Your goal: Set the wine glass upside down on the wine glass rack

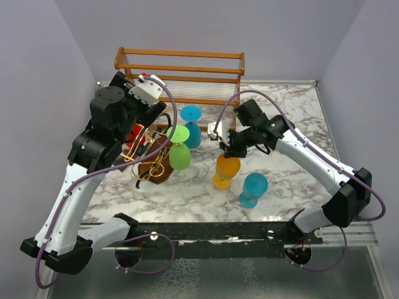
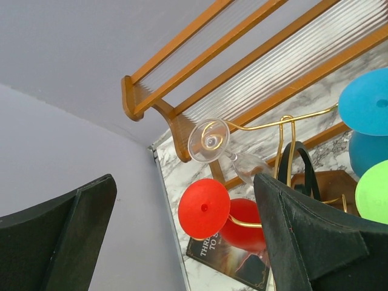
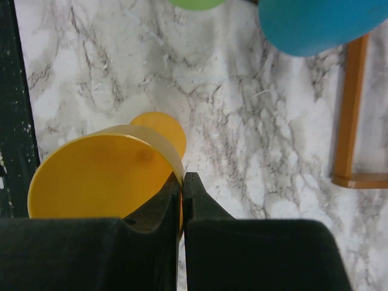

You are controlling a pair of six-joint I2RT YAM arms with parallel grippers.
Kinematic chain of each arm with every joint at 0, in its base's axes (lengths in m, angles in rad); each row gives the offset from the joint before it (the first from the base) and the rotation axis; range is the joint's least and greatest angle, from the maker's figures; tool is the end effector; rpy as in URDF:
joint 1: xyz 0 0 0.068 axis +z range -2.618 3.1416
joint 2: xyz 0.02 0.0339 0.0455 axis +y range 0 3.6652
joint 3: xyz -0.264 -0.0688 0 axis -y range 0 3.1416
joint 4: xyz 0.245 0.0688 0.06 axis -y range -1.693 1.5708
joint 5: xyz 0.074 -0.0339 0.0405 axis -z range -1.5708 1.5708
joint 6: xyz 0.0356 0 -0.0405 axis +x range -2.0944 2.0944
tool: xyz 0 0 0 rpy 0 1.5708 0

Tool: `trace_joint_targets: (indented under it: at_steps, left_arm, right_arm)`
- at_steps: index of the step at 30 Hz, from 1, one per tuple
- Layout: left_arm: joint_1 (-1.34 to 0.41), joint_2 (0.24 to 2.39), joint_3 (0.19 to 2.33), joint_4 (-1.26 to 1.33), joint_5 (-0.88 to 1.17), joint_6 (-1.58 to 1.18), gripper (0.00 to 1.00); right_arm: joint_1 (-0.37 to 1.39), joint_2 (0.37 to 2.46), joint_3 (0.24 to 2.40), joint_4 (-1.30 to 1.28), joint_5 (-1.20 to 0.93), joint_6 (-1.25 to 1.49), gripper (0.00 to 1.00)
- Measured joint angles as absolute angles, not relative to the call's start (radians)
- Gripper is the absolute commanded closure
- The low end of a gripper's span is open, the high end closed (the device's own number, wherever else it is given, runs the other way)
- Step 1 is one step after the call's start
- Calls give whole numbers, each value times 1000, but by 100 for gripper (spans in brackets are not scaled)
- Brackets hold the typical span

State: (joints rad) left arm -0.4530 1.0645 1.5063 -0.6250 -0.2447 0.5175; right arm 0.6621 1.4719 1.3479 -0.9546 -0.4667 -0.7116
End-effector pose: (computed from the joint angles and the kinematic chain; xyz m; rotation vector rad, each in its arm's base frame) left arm 0.1787 -0.0774 0.4836 0.6567 1.6283 0.2615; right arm 0.2224 0.1937 0.3122 -1.7545 1.8966 0.5968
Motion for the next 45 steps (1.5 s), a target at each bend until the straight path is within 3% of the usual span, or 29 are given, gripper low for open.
trace_joint_targets:
  at_steps: [6, 13, 22, 32, 45]
  left_arm:
    - [-423, 1063, 1506, -611, -243, 478, 1]
    - [-368, 1058, 1507, -607, -184, 377, 1]
    - [-308, 1127, 1567, -597, 71, 164, 3]
    - [-305, 1206, 1570, -481, 369, -82, 15]
    - [-310, 1300, 1468, -150, 651, -540, 25]
  right_arm:
    - [662, 1448, 1460, -918, -471, -742, 99]
    - [651, 1263, 1472, -886, -387, -753, 99]
    - [447, 1048, 1542, -829, -341, -646, 99]
    - [443, 1114, 1655, -605, -312, -513, 99]
    - [443, 1189, 1701, -521, -418, -326, 99]
